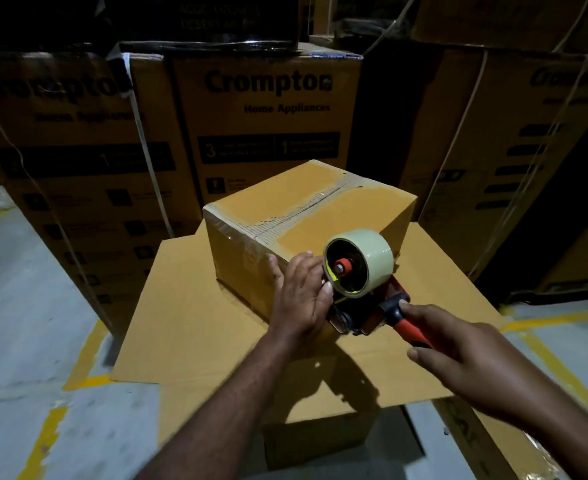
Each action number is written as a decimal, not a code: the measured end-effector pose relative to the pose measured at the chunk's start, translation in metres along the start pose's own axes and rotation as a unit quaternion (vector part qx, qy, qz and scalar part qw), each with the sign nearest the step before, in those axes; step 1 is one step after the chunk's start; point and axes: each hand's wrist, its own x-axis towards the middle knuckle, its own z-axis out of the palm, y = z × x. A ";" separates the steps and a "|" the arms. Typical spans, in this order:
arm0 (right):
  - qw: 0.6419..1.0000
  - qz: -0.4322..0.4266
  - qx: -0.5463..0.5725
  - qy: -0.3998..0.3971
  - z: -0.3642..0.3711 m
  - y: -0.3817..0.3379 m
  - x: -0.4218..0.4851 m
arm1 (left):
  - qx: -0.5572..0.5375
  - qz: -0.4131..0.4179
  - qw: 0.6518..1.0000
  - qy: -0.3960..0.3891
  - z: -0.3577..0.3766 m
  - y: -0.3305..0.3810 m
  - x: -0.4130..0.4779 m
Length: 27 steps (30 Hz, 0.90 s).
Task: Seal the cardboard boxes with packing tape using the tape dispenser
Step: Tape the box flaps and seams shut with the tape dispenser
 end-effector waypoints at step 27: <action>0.873 -0.121 0.471 0.041 0.041 -0.136 0.197 | -0.033 -0.103 0.981 0.158 0.000 -0.066 0.001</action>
